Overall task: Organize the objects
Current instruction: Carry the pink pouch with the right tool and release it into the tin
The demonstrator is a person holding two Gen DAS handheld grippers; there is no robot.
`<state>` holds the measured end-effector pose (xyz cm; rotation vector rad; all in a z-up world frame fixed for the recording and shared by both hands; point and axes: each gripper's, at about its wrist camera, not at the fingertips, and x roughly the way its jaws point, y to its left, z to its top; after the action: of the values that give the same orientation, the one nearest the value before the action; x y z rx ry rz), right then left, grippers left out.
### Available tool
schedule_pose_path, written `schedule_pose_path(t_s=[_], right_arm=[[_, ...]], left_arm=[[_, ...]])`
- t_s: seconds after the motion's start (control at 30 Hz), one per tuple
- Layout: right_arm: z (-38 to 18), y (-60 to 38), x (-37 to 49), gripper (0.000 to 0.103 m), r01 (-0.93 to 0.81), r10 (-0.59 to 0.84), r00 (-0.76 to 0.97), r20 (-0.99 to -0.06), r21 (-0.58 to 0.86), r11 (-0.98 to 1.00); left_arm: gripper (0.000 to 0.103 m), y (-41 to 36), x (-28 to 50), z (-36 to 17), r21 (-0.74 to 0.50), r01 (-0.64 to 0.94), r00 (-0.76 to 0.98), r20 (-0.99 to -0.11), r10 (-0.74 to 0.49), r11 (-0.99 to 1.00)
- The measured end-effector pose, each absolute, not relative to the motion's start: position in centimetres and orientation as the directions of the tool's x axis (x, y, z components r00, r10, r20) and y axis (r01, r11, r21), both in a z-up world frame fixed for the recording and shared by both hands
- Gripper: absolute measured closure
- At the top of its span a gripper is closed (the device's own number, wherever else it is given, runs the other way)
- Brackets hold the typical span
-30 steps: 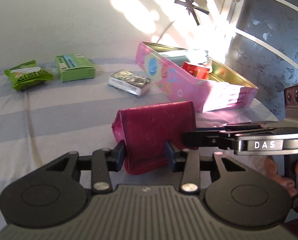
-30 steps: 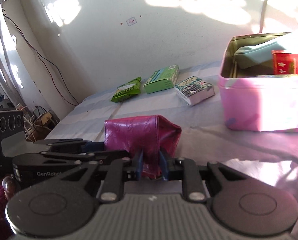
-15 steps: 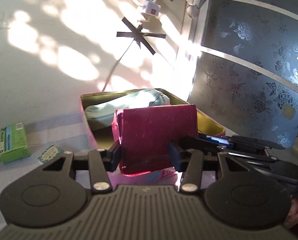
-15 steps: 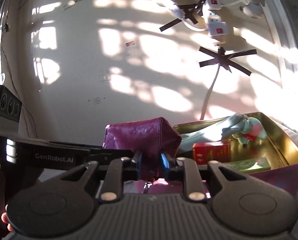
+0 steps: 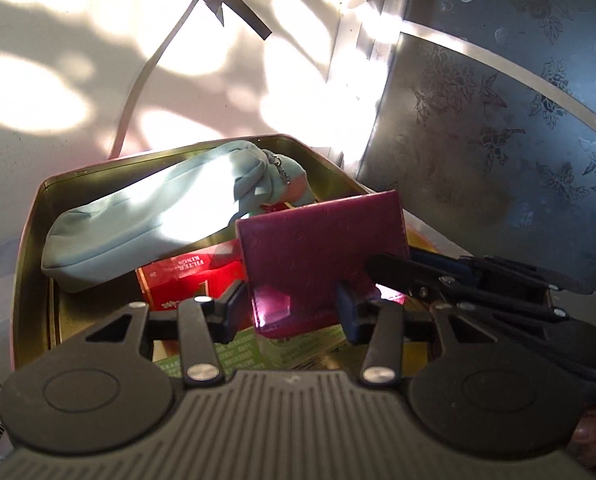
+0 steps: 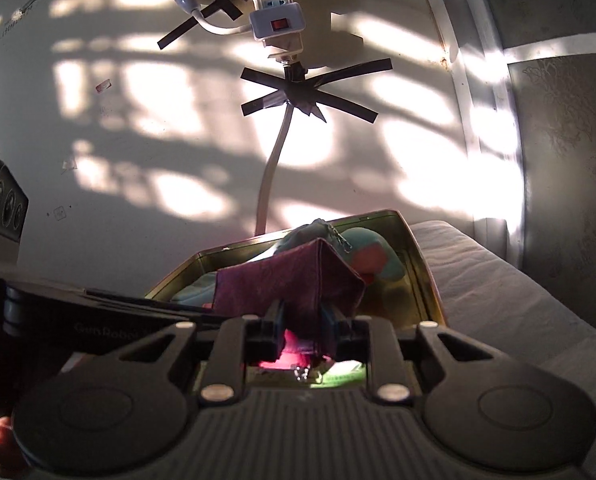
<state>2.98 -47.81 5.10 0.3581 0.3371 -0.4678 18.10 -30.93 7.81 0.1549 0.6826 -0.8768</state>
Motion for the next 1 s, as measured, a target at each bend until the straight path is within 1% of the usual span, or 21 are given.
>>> schedule_pose_path(t_s=[0.03, 0.1, 0.13, 0.17, 0.3, 0.57, 0.83, 1.0], right_arm=[[4.9, -48.1, 3.5, 0.081, 0.508, -0.394, 0.827, -0.401, 0.232, 0.830], [4.6, -48.1, 4.3, 0.067, 0.581, -0.488, 0.779, -0.394, 0.159, 0.798], [4.5, -48.0, 4.5, 0.059, 0.623, -0.546, 0.750, -0.372, 0.124, 0.772], [4.5, -47.9, 4.3, 0.057, 0.645, -0.576, 0.738, -0.352, 0.116, 0.755], [4.6, -47.3, 2.4, 0.059, 0.639, -0.573, 0.761, -0.305, 0.197, 0.744], [5.2, -43.2, -1.3, 0.059, 0.633, -0.565, 0.773, -0.289, 0.304, 0.712], [5.9, -38.1, -3.2, 0.058, 0.611, -0.535, 0.789, -0.302, 0.286, 0.739], [5.1, -35.6, -3.1, 0.058, 0.587, -0.485, 0.800, -0.353, 0.287, 0.757]], left_arm=[[0.051, -31.2, 18.4, 7.5, -0.123, 0.739, 0.463, -0.621, -0.633, 0.662], [0.050, -31.4, 18.9, 7.3, -0.097, 0.711, 0.495, -0.634, -0.594, 0.696], [0.048, -31.2, 18.9, 7.2, -0.092, 0.700, 0.507, -0.635, -0.583, 0.709], [0.048, -30.9, 19.0, 7.3, -0.082, 0.686, 0.523, -0.634, -0.569, 0.723], [0.048, -29.7, 17.6, 8.2, -0.020, 0.663, 0.586, -0.607, -0.537, 0.748], [0.048, -27.8, 12.7, 8.9, 0.086, 0.653, 0.653, -0.568, -0.501, 0.753], [0.047, -24.0, 9.0, 8.5, 0.095, 0.621, 0.685, -0.549, -0.479, 0.778], [0.046, -21.2, 7.6, 7.5, 0.101, 0.586, 0.705, -0.552, -0.445, 0.804]])
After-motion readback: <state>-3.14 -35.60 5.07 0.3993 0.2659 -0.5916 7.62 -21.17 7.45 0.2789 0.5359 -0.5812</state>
